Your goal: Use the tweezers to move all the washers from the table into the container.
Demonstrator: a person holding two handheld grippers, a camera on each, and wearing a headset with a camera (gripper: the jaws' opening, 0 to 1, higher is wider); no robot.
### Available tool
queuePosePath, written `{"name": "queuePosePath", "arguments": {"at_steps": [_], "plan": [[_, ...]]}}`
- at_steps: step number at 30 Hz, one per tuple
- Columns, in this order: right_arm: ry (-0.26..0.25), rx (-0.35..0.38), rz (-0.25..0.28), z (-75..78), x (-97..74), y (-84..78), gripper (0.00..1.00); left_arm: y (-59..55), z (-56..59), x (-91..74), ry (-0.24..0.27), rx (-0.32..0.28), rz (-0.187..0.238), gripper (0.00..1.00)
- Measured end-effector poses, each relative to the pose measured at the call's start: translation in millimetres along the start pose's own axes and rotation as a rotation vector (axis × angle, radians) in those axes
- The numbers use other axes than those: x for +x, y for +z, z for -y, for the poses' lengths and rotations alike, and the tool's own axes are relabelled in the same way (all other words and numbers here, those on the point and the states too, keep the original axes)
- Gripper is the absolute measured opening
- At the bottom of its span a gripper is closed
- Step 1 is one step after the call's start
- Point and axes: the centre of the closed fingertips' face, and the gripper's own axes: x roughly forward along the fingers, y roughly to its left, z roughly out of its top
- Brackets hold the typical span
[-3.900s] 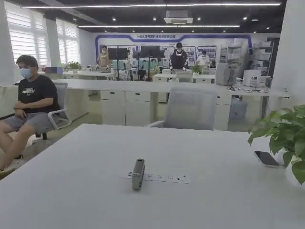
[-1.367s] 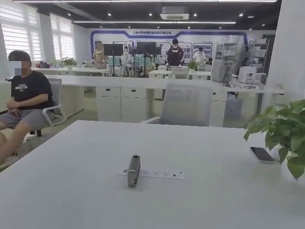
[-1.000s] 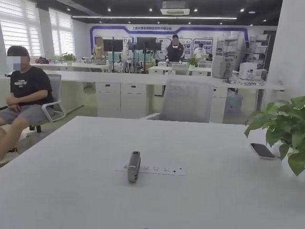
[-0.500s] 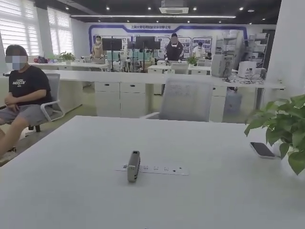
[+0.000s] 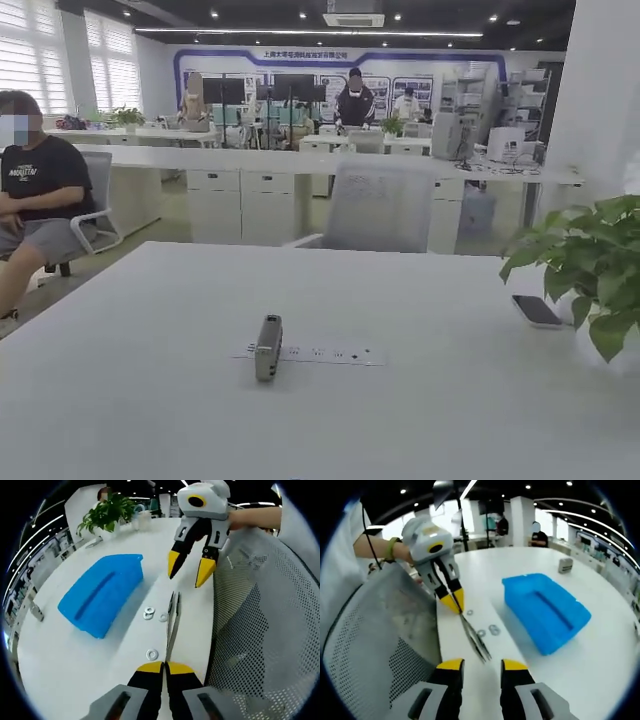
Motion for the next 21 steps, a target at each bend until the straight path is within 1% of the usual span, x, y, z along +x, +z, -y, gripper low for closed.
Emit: {"name": "queuePosePath", "arguments": {"at_steps": [2,3,7,9,13,18,21], "plan": [[0.007,-0.017,-0.012,-0.3,1.0,-2.1,0.24,0.0,0.8,0.0,-0.004,0.033,-0.009,0.00],[0.010,-0.028,-0.017,-1.5,1.1,-2.0,0.24,-0.6,3.0,-0.4,-0.018,0.043,-0.018,0.00],[0.005,-0.059,-0.027,-1.5,1.3,-0.6,0.24,6.3,4.9,-8.1,-0.009,0.091,-0.004,0.00],[0.001,-0.067,-0.024,-0.2,1.4,0.7,0.24,13.2,5.3,-14.3,-0.002,0.119,0.015,0.00],[0.005,-0.083,-0.018,-0.8,2.7,3.8,0.23,28.1,6.8,-27.1,0.011,0.154,0.046,0.00],[0.013,-0.122,-0.023,-2.2,5.0,8.5,0.22,51.9,11.7,-41.1,0.018,0.184,0.092,0.00],[0.012,-0.146,-0.024,-3.5,6.2,11.6,0.21,66.8,16.3,-46.9,0.020,0.218,0.112,0.00]]}}
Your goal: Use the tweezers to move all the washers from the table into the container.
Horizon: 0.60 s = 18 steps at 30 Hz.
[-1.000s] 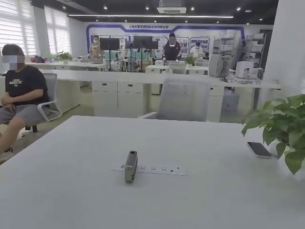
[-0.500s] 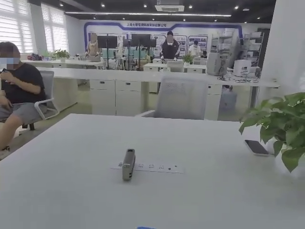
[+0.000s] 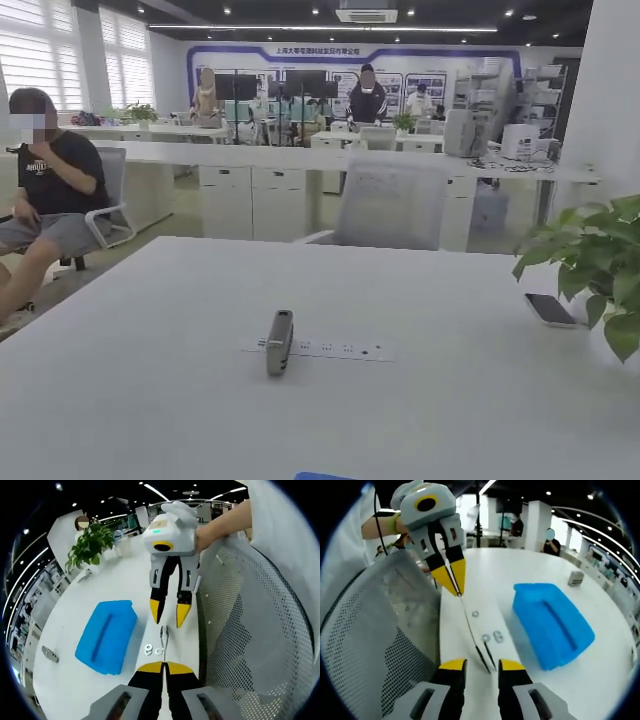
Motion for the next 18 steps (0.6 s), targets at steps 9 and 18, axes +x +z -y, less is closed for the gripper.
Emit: {"name": "queuePosePath", "arguments": {"at_steps": [9,18], "plan": [[0.010,-0.045,-0.002,0.6,4.9,1.7,0.17,34.9,4.0,-1.9,0.006,0.110,0.024,0.00],[0.027,-0.064,-0.017,0.6,15.2,2.5,0.10,33.0,14.9,0.9,0.001,0.120,0.026,0.00]]}}
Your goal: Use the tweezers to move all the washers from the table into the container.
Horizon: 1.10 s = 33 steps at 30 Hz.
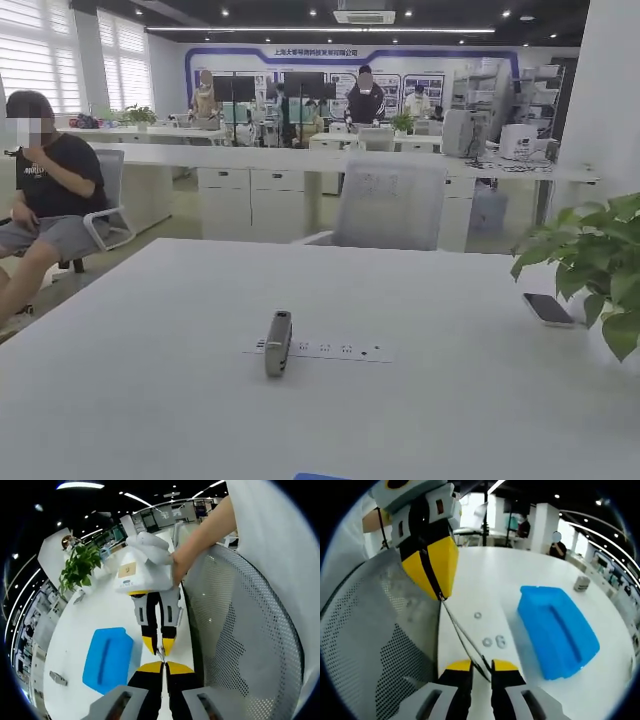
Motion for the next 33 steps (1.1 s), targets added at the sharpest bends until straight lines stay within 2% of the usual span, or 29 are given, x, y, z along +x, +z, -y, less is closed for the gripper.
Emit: {"name": "queuePosePath", "arguments": {"at_steps": [1,2,4,8,13,19,23,29,32,33], "plan": [[-0.002,-0.017,-0.005,-0.4,1.4,0.4,0.10,-3.0,0.8,-0.4,0.005,-0.006,0.001,0.00],[-0.004,-0.033,-0.006,-1.8,2.0,2.0,0.09,-5.5,2.1,-1.9,0.006,-0.036,0.013,0.00],[0.004,-0.058,-0.007,-6.4,4.5,7.0,0.09,-6.0,2.8,-7.2,0.012,-0.068,0.032,0.00],[0.011,-0.077,0.016,-9.2,10.2,20.9,0.08,-5.6,-5.3,-20.0,0.050,-0.092,0.051,0.00],[0.013,-0.077,0.045,-5.7,20.5,37.5,0.07,-8.7,-15.7,-30.1,0.073,-0.113,0.052,0.00],[0.018,-0.076,0.057,-5.5,24.4,44.9,0.08,-10.8,-23.6,-32.3,0.070,-0.123,0.047,0.00],[0.029,-0.039,0.050,-2.5,30.5,40.7,0.08,-14.4,-27.5,-24.8,0.060,-0.150,0.041,0.00],[0.053,0.038,0.080,-1.2,27.3,43.4,0.09,-14.8,-33.5,-19.2,0.041,-0.190,0.044,0.00],[0.083,0.094,0.116,-1.4,25.3,49.1,0.11,-12.9,-35.3,-16.8,0.007,-0.227,0.061,0.00],[0.111,0.124,0.141,-3.6,22.5,54.5,0.13,-12.6,-36.3,-16.2,0.002,-0.232,0.061,0.00]]}}
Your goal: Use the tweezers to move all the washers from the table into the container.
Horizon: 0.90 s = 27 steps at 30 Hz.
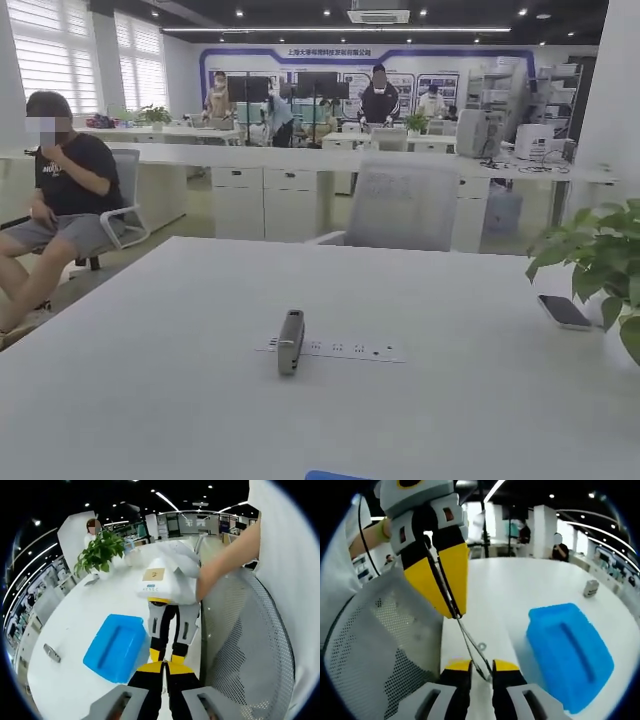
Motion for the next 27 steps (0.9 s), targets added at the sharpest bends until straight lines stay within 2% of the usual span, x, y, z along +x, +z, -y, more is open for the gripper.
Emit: {"name": "queuePosePath", "arguments": {"at_steps": [2,3,6,8,10,12,14,17,19,21,24,27], "plan": [[0.003,0.012,0.042,2.2,-5.8,9.2,0.12,1.6,-2.2,1.5,-0.007,-0.004,0.004,0.00],[0.003,0.016,0.045,1.4,-9.9,12.3,0.12,2.2,-2.9,2.5,-0.014,-0.019,0.006,0.00],[-0.003,-0.018,0.034,4.4,-15.0,15.6,0.10,5.5,-8.6,6.2,-0.030,-0.069,0.017,0.00],[0.008,-0.053,-0.014,5.8,-15.6,8.8,0.06,7.7,-11.1,9.3,-0.044,-0.100,0.026,0.00],[0.014,-0.034,-0.017,6.3,-14.8,9.7,0.05,11.9,-10.7,12.4,-0.066,-0.116,0.058,0.00],[0.013,0.004,-0.012,8.4,-15.1,9.6,0.04,13.5,-9.5,13.6,-0.083,-0.193,0.079,0.03],[0.009,0.019,-0.006,12.4,-15.4,9.3,0.03,16.3,-15.5,11.2,-0.043,-0.231,0.133,0.05],[-0.003,0.073,0.018,16.4,-14.8,10.4,0.03,15.1,-19.1,2.8,0.011,-0.326,0.208,0.12],[-0.010,0.099,0.035,18.3,-14.4,11.1,0.03,12.6,-20.2,-6.5,0.061,-0.424,0.283,0.24],[-0.017,0.149,0.057,21.5,-14.5,11.9,0.02,9.3,-20.0,-12.2,0.095,-0.482,0.331,0.40],[-0.023,0.212,0.092,26.1,-15.5,11.9,0.02,3.7,-14.5,-23.0,0.162,-0.541,0.406,0.55],[-0.013,0.238,0.116,19.6,-19.8,13.9,0.02,-0.6,-11.9,-31.0,0.234,-0.579,0.455,0.66]]}}
